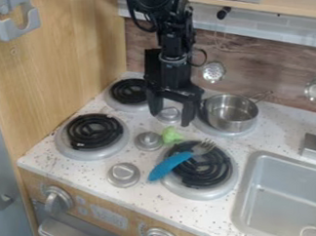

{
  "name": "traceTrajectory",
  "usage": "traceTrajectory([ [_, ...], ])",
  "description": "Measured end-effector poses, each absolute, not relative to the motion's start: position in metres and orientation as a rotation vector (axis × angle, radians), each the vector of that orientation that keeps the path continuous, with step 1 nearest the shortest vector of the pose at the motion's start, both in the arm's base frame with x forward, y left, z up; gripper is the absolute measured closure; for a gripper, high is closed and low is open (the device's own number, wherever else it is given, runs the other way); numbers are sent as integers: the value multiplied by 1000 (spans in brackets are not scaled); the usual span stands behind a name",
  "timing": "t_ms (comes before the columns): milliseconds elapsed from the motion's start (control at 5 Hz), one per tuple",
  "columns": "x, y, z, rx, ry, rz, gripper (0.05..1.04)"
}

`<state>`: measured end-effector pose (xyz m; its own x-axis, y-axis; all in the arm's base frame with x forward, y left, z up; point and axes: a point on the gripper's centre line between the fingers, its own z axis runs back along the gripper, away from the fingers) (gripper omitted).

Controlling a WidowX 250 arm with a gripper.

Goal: Move the blue fork to the lower left burner

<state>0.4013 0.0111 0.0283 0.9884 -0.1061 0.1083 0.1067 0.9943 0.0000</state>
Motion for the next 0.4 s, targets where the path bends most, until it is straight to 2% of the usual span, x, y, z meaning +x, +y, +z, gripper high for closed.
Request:
traceTrajectory([
  [200, 391, 9, 7, -14, -48, -112, 85],
  [400, 374, -1, -12, -26, -23, -173, 85],
])
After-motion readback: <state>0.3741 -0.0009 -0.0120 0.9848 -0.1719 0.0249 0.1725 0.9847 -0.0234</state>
